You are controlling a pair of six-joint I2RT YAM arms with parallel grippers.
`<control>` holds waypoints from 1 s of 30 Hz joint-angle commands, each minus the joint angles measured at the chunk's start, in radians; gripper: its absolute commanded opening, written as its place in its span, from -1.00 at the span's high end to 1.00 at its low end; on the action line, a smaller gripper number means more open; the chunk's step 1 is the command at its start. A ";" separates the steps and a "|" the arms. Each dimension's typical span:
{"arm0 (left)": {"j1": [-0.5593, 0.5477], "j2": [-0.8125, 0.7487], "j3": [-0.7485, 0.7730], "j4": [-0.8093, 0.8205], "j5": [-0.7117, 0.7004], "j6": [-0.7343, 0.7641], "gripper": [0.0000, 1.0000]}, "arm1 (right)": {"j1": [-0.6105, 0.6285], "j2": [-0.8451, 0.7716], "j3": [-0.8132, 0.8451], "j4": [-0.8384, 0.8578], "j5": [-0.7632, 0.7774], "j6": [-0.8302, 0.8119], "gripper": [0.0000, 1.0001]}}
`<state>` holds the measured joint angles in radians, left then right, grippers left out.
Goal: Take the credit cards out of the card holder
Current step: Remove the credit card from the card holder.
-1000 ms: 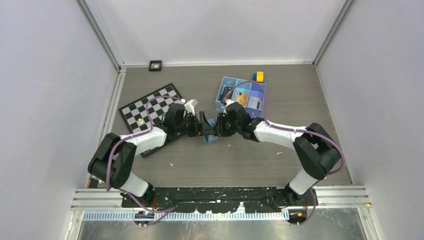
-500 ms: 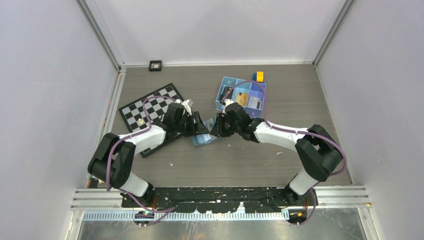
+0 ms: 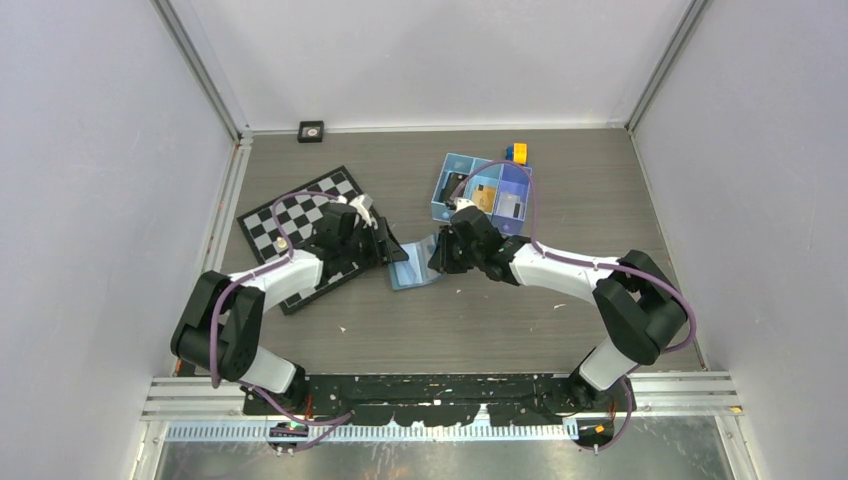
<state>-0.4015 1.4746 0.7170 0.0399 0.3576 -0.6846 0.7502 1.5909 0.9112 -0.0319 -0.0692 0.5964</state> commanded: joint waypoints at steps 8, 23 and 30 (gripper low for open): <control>0.041 -0.022 -0.008 0.018 0.009 -0.020 -0.22 | -0.016 -0.042 0.028 0.012 0.031 0.014 0.91; 0.035 0.002 -0.047 0.188 0.154 -0.065 -0.47 | -0.018 -0.040 0.026 0.018 0.021 0.016 0.91; -0.005 -0.009 -0.044 0.200 0.153 -0.034 -0.80 | -0.018 -0.026 0.032 0.026 -0.028 0.012 0.89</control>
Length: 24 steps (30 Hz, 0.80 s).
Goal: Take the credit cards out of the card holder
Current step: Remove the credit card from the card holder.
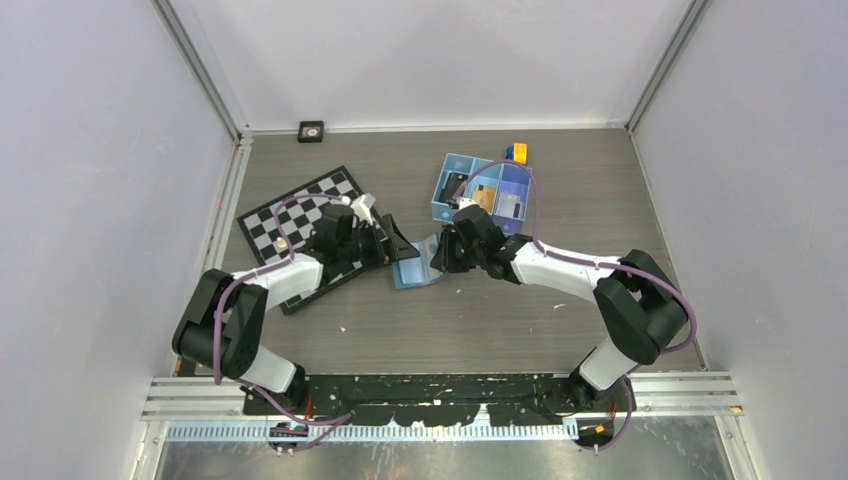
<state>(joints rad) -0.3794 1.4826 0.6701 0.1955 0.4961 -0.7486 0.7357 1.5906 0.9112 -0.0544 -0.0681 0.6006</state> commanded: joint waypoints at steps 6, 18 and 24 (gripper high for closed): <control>-0.028 0.015 0.041 -0.049 -0.038 0.040 -0.51 | -0.004 -0.039 0.020 0.081 -0.028 0.012 0.89; 0.026 0.063 -0.024 0.192 0.111 -0.066 0.27 | -0.046 -0.061 -0.038 0.192 -0.148 0.078 0.89; 0.040 0.042 -0.042 0.219 0.119 -0.075 1.00 | -0.100 -0.066 -0.070 0.227 -0.176 0.127 0.45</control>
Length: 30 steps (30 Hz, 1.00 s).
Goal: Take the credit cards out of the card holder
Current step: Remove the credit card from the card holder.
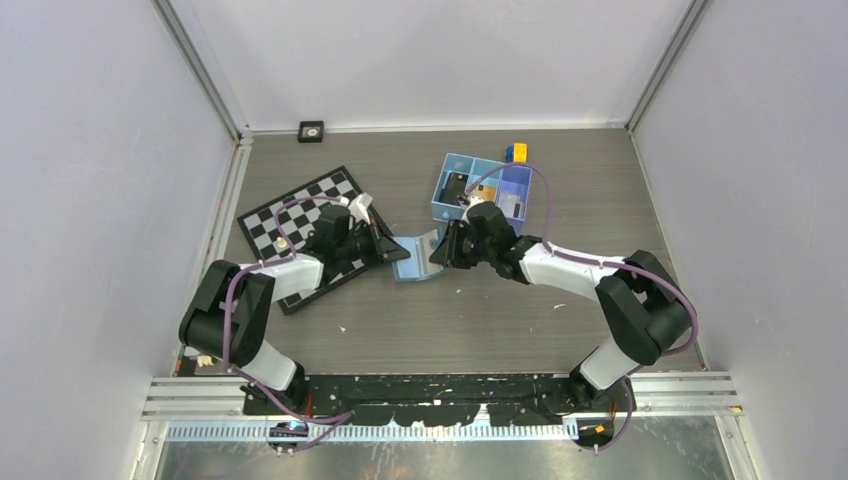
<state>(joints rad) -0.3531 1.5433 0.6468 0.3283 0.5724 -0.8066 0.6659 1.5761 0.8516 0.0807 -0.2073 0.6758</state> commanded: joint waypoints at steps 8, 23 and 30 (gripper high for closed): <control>0.045 -0.052 -0.065 0.182 0.069 -0.070 1.00 | -0.087 -0.071 -0.057 0.129 -0.042 0.103 0.16; 0.057 -0.040 -0.078 0.255 0.105 -0.113 1.00 | -0.088 -0.035 -0.036 0.145 -0.123 0.099 0.43; 0.059 -0.049 -0.081 0.285 0.121 -0.132 1.00 | -0.083 -0.036 -0.038 0.149 -0.125 0.090 0.19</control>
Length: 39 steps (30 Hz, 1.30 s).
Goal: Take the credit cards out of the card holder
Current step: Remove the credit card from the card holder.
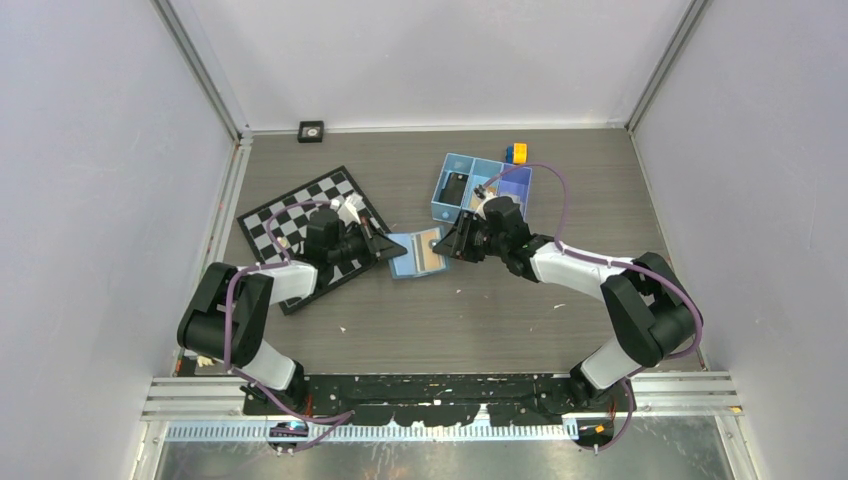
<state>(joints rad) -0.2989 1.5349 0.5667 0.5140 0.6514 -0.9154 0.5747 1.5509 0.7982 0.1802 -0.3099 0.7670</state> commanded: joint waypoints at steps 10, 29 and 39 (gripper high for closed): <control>0.050 -0.042 -0.038 0.164 0.040 -0.082 1.00 | 0.010 -0.055 -0.022 0.106 -0.028 0.007 0.34; 0.051 -0.043 -0.031 0.148 0.045 -0.075 1.00 | 0.051 -0.040 0.010 0.088 -0.049 -0.038 0.99; 0.045 -0.021 -0.022 0.147 0.057 -0.074 1.00 | 0.127 -0.005 0.104 -0.093 0.103 -0.129 0.94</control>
<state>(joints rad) -0.2527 1.5230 0.5266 0.5999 0.6666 -0.9878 0.6792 1.5360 0.8444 0.1654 -0.2787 0.6834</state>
